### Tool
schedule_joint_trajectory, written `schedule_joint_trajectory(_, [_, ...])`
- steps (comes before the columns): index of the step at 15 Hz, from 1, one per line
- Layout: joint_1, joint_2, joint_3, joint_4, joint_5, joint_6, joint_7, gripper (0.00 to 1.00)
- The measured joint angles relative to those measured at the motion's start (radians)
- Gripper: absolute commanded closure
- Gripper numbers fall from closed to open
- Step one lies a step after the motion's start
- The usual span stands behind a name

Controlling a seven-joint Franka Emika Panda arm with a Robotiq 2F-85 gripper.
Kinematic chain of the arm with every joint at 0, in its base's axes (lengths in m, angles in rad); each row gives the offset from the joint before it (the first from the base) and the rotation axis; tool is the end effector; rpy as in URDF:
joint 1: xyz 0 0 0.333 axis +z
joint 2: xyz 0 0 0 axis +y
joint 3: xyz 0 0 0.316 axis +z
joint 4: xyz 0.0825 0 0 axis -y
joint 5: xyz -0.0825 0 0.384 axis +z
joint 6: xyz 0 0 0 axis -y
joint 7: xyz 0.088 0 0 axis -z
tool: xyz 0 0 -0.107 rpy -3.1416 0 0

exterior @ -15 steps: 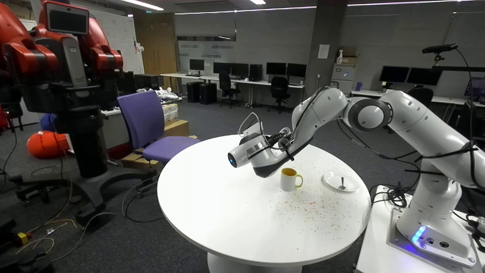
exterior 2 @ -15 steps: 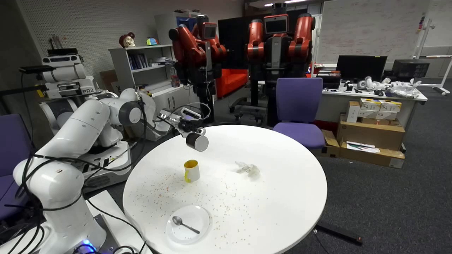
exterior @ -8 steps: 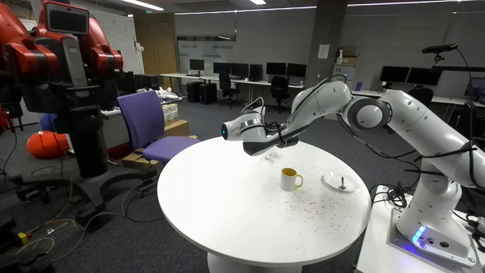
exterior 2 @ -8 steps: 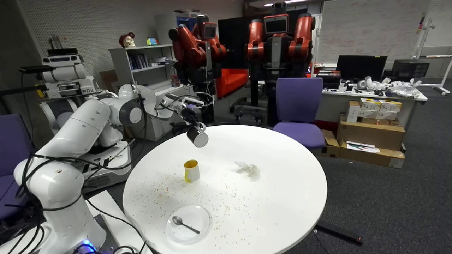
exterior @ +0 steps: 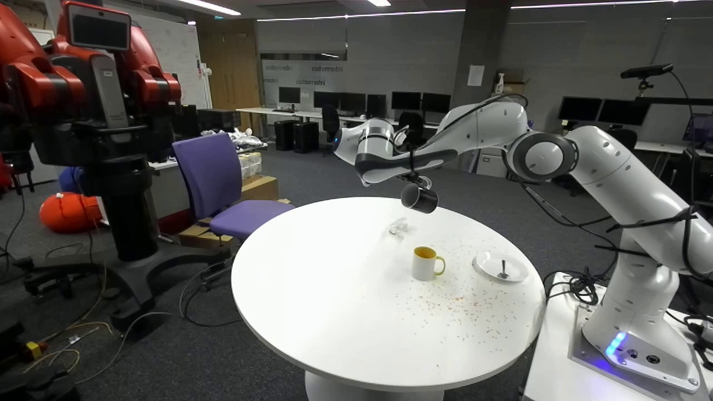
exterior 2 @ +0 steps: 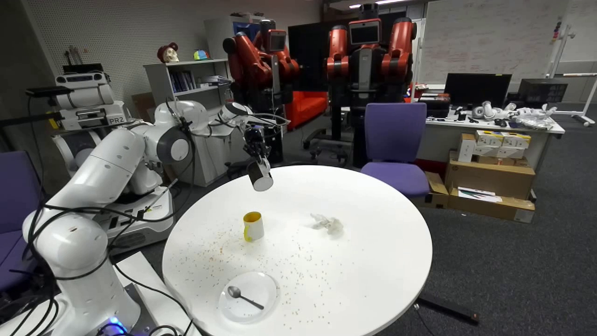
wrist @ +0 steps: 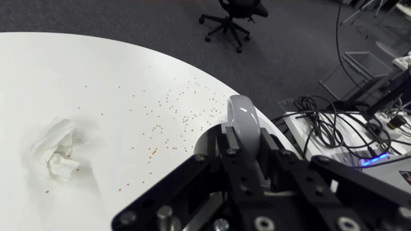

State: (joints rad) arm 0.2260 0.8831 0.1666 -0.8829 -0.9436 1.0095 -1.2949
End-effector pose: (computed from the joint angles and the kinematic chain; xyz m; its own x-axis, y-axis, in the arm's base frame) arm 0.6914 0.1130 0.3837 -0.1208 0.5485 -0.8274 0.9184 -0.2545 -0.3028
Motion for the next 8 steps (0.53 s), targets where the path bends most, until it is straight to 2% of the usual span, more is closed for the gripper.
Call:
schedule_joint_trajectory(4, [-0.089,-0.059,0.027,-0.003,0.159,0.036,0.114,0.95])
schedule_joint_trajectory(8, [-0.186,-0.115,0.048,-0.062,0.322,0.148,0.28,0.95])
